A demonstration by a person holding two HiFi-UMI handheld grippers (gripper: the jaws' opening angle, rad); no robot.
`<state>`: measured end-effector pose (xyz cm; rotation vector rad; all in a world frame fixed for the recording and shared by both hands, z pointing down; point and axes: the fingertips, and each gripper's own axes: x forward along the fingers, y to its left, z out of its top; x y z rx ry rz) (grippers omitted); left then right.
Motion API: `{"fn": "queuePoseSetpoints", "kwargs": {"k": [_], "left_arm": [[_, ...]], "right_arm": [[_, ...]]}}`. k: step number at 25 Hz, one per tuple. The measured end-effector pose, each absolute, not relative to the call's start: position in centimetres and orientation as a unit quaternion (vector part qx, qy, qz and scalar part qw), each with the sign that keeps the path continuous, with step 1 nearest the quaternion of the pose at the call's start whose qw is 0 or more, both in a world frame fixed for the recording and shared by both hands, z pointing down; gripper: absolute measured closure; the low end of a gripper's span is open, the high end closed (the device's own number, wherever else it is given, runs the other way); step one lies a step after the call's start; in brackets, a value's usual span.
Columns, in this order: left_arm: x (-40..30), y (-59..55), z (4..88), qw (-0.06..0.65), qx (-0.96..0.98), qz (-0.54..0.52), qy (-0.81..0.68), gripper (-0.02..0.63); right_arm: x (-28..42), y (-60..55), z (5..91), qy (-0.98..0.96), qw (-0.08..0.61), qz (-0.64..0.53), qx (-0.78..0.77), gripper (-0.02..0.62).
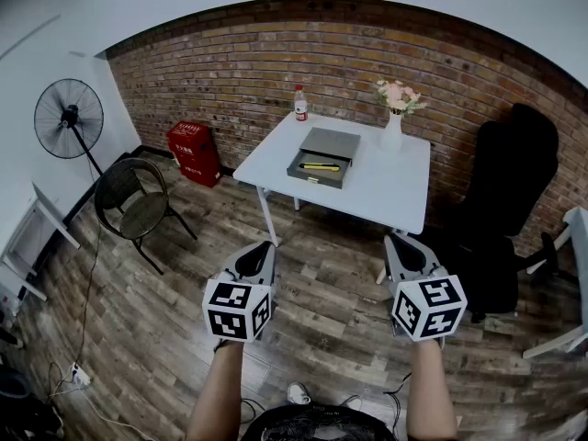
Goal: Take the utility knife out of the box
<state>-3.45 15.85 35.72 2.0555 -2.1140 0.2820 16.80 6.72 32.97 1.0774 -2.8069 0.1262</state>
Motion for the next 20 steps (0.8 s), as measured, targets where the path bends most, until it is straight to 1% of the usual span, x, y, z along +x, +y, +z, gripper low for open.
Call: {"fn": "queuePoseSetpoints", "kwargs": {"k": [13,14,16,20], "left_arm": [[-7.2,14.1,36.5,0.081,0.704,0.094,-0.699,0.574],[-7.5,14.0,36.6,0.083,0.707,0.092,-0.696,0.566],[-8.0,13.7,36.9,0.088,0.715,0.091,-0.688,0.506],[-9.6,13.4,37.2,0.089,0.719,0.092,-0.684,0.5]], "right_arm": [[13.2,6.2,33.9,-0.924,0.078,0.044,0.372,0.575],[12.9,6.2,33.9,-0.923,0.079,0.045,0.374,0.576],[12.4,6.1,34.0,-0.921,0.079,0.046,0.379,0.575],[11.1,6.2,34.2,-0.918,0.081,0.045,0.385,0.577]]}}
